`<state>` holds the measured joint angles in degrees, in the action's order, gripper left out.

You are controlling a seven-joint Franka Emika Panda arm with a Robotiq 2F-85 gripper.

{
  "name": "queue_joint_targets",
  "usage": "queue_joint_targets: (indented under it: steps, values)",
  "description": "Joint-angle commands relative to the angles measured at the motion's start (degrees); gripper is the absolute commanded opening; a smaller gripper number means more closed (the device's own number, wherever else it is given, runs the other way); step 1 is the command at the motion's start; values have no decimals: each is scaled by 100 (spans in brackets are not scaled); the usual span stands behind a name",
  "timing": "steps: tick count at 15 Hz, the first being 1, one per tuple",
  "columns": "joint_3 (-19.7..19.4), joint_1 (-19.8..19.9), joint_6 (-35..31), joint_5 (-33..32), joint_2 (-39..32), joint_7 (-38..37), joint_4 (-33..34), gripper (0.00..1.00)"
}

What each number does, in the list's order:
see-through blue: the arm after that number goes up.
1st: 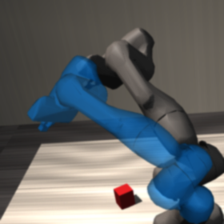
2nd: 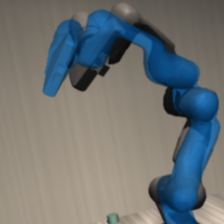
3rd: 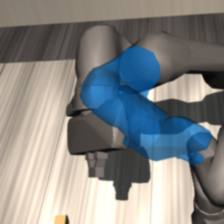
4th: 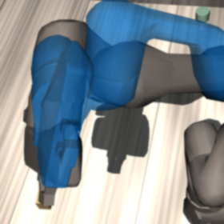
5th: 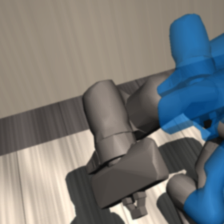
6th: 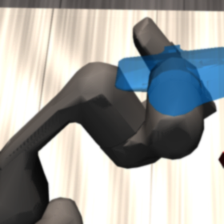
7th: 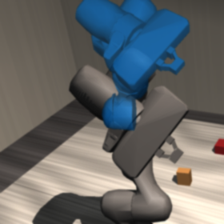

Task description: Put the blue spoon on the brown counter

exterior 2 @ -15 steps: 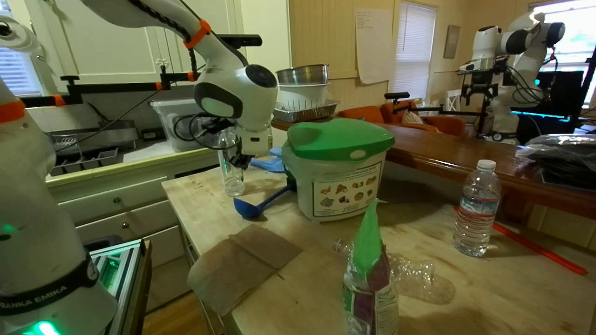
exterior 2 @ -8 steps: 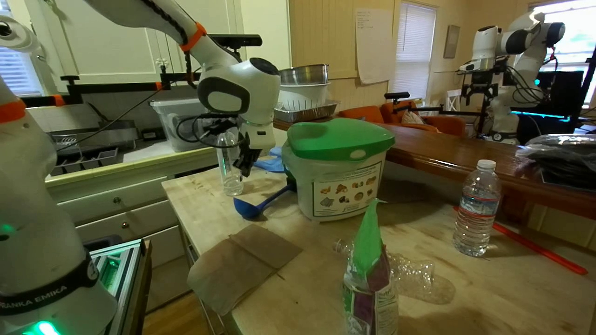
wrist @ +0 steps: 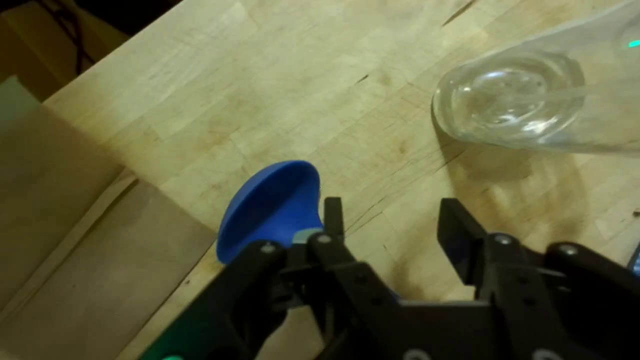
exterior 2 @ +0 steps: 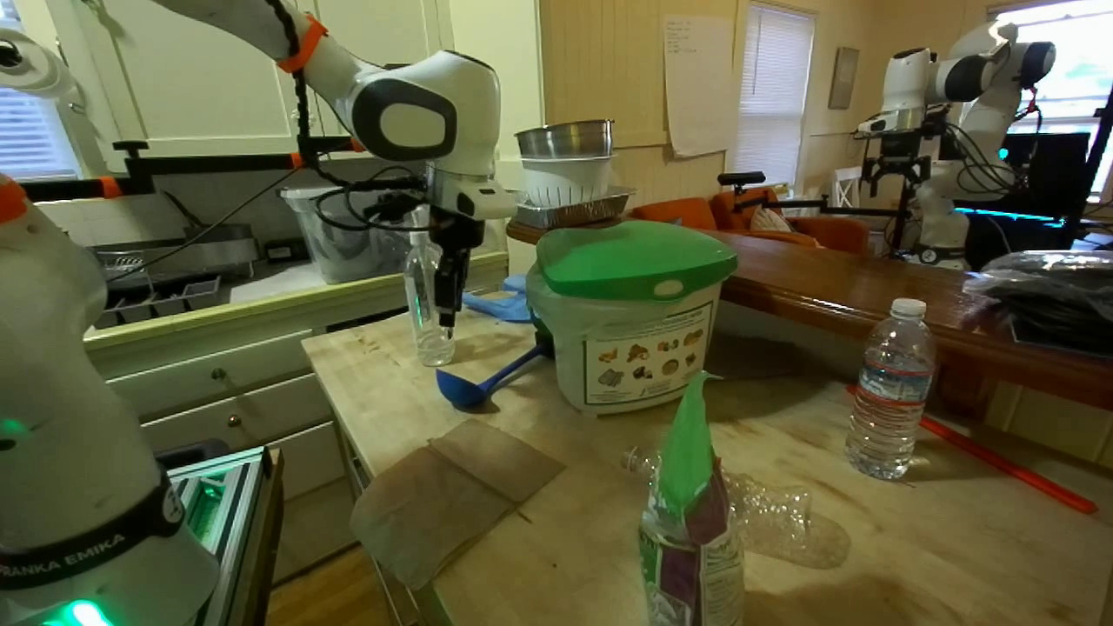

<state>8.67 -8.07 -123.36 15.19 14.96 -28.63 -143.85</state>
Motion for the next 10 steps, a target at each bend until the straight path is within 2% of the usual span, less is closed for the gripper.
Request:
queue_joint_targets:
  steps: [1, 3, 7, 10]
  values:
    - [43, 104, 231, -653, 365, 652, 37, 85]
    - [-21, 117, 201, -912, 415, 1198, 25, 99]
    - [-240, 108, -183, -1172, 398, 2549, -131, 100]
    - [-492, 19, -641, -966, 270, 3729, -213, 100]
